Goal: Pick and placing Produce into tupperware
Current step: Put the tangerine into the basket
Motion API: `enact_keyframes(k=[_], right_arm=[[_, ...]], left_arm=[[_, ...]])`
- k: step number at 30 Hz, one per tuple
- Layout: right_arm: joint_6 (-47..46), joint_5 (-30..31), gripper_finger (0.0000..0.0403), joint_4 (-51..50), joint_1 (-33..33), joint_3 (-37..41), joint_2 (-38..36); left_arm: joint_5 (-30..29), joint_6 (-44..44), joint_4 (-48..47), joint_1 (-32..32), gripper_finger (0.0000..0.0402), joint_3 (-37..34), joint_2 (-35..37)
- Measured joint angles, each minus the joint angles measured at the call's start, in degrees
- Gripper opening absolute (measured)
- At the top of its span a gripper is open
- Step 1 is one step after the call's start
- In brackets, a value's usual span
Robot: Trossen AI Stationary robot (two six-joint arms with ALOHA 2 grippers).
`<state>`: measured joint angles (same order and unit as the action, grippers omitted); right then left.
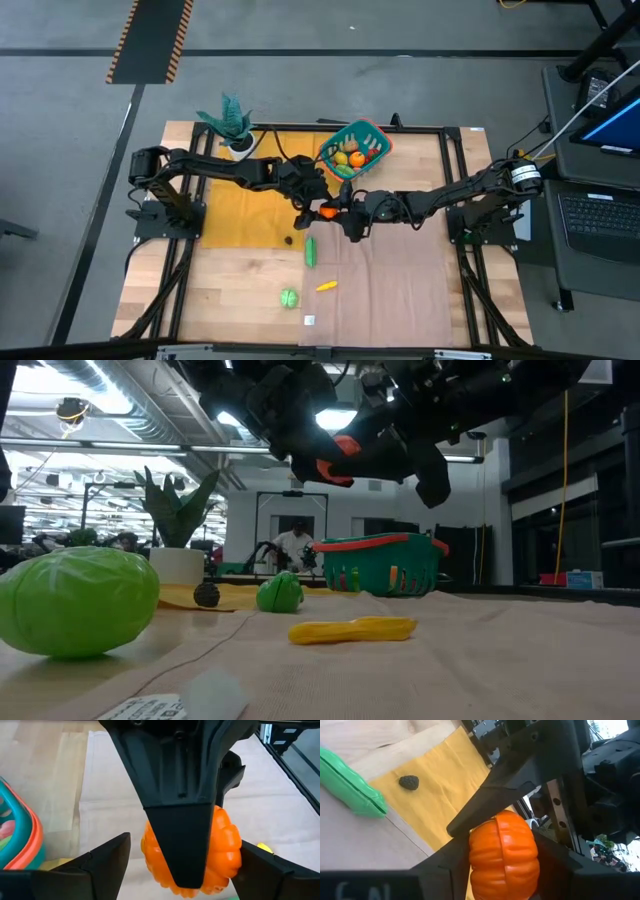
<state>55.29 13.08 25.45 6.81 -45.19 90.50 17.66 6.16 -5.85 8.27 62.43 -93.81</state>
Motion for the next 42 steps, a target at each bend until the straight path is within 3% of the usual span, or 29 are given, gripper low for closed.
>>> enact_keyframes(k=[9, 19, 33, 42], right_arm=[[-2.9, 3.6, 0.0171, 0.5, 0.1, 0.0, 0.0], [-16.4, 7.3, 0.0171, 1.7, 0.1, 0.0, -1.8], [-36.8, 7.3, 0.0171, -5.6, -1.7, 1.7, -13.0], [-46.1, 6.7, 0.0171, -6.4, -3.4, 8.5, -21.6]], left_arm=[[-0.5, 2.3, -5.0, -0.2, 0.0301, 0.0, 6.4], [-4.0, 4.5, -6.3, -1.4, 0.0301, -5.0, 13.0], [-7.2, 2.9, 9.8, -3.2, 0.0302, -24.0, 30.1], [-8.6, 3.1, 16.5, -3.2, 0.0302, -30.8, 34.0]])
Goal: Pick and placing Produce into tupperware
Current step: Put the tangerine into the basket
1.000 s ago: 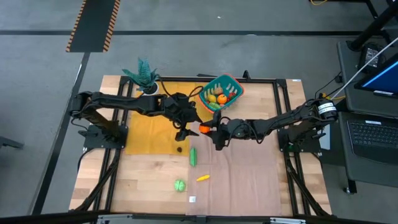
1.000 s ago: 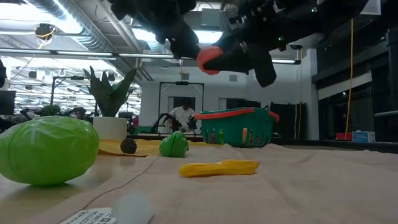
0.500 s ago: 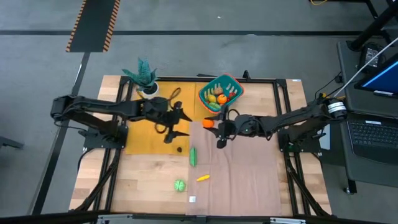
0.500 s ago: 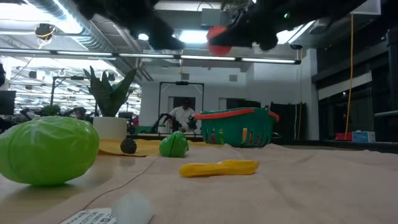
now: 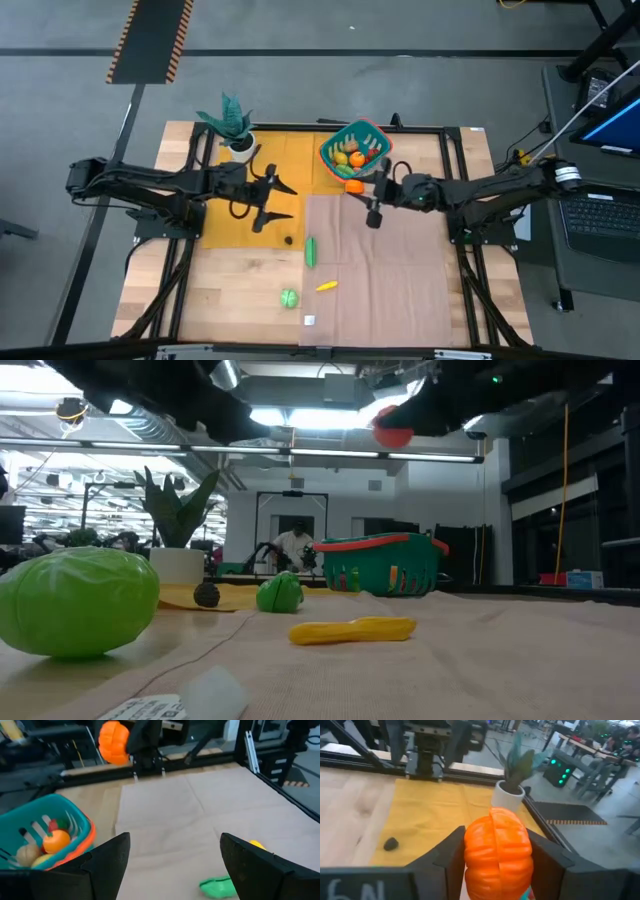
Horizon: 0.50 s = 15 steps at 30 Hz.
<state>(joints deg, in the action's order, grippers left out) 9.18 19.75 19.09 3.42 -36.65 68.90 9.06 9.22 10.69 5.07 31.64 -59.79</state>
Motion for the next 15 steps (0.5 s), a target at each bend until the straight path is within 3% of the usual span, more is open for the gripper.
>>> enact_keyframes(k=[8, 15], right_arm=[[-2.9, -4.4, 0.0171, 12.0, 0.0, 10.6, -5.1], [-3.2, -9.1, 0.0171, 23.6, 0.0, 18.6, -6.1]], left_arm=[[-0.4, 0.3, 12.8, 1.9, 0.0302, -6.4, 0.0], [-0.4, 0.1, 18.1, 2.0, 0.0302, -9.7, 0.0]])
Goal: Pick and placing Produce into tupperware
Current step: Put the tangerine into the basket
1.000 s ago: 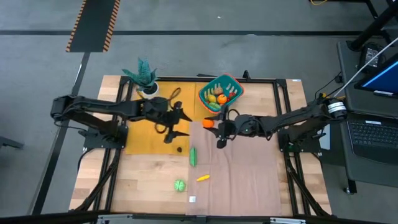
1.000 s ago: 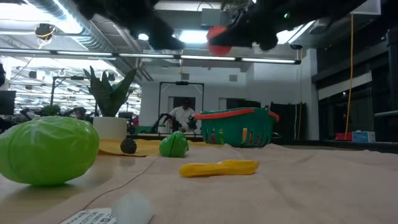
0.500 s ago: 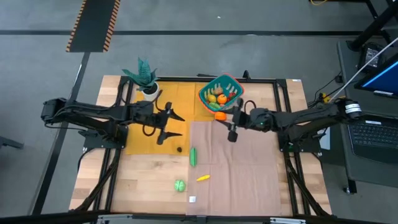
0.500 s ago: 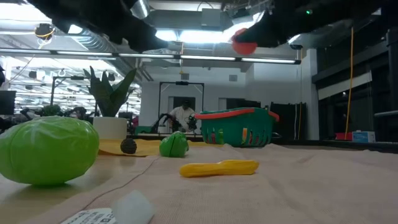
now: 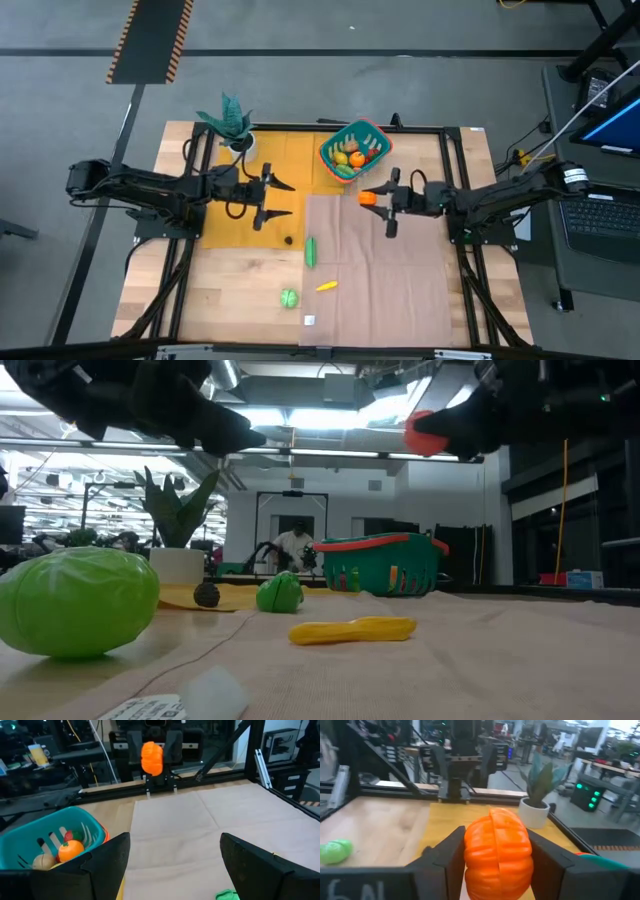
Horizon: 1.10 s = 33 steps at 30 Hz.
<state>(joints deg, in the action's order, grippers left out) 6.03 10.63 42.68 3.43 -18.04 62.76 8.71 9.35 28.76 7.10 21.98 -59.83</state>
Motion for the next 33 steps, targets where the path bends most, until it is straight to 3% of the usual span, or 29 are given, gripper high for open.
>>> enact_keyframes(k=[10, 15, 23, 33], right_arm=[[-1.3, 0.1, 0.0171, 3.5, 0.0, 2.8, 0.0], [-1.4, 6.2, 0.0171, 3.9, -0.1, 2.8, 0.0], [-1.2, 13.4, 0.0171, 3.8, -1.1, 2.8, 0.0], [-2.9, 18.5, 0.0171, 3.8, -5.3, 2.8, 0.0]], left_arm=[[0.0, 0.2, 1.6, 0.0, 0.0302, -1.4, 0.0], [-1.3, 0.6, 1.7, 0.0, 0.0302, -1.4, 0.0], [-12.4, 0.4, 1.7, 0.0, 0.0302, -1.4, 0.0], [-13.1, 0.3, 1.7, 0.0, 0.0302, -1.4, 0.0]])
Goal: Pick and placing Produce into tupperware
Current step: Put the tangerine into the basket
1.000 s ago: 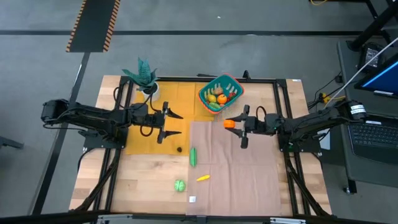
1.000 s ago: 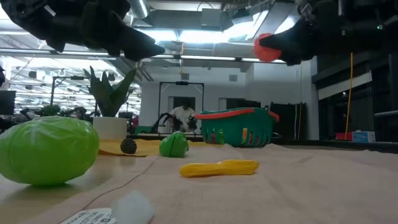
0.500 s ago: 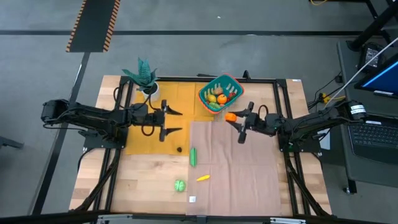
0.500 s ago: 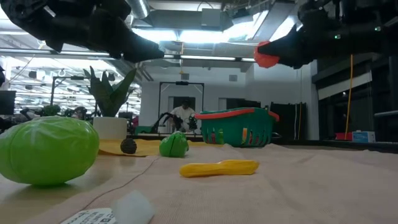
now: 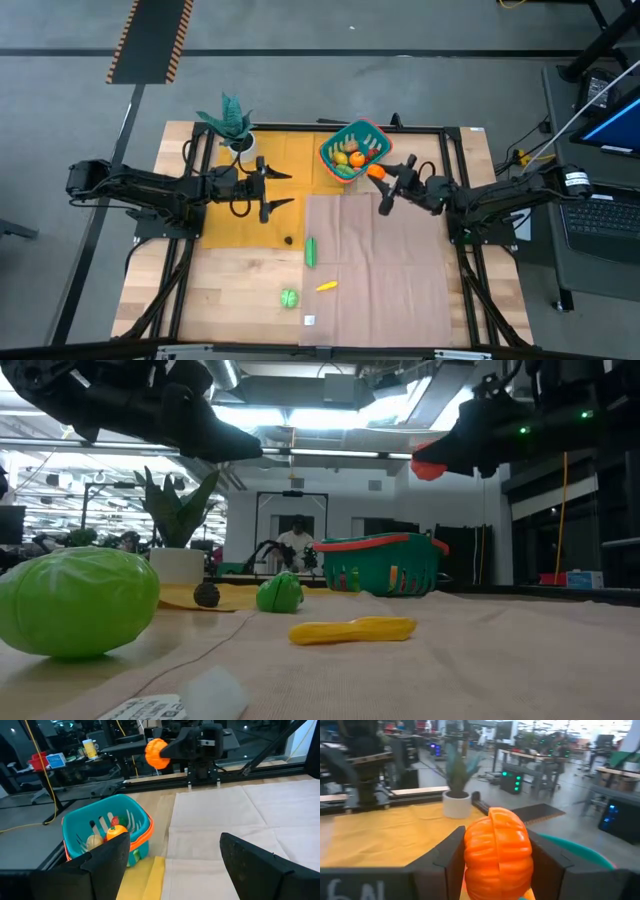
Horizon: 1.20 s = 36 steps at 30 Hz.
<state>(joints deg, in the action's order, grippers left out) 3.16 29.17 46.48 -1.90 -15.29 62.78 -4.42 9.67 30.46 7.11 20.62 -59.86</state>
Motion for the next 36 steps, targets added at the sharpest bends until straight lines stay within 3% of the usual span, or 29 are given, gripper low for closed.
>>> enact_keyframes(k=[7, 16, 22, 36], right_arm=[[-1.5, 5.1, 0.0171, -0.5, -3.1, 0.0, 0.0], [-4.4, 5.1, 0.0171, -0.6, -6.8, 0.0, 0.1], [-6.5, 1.4, 0.0171, -2.8, -10.3, -1.9, 1.7], [-7.4, -5.0, 0.0171, -9.7, -20.6, -13.8, 14.4]], left_arm=[[0.0, 0.0, 0.0, 0.0, 0.0302, 0.0, 0.0], [0.0, 0.0, 0.0, 0.0, 0.0302, 0.0, 0.0], [0.0, 1.0, 0.0, 0.0, 0.0302, 0.0, 0.0], [0.0, 1.2, -1.5, 0.0, 0.0302, 0.0, 0.0]])
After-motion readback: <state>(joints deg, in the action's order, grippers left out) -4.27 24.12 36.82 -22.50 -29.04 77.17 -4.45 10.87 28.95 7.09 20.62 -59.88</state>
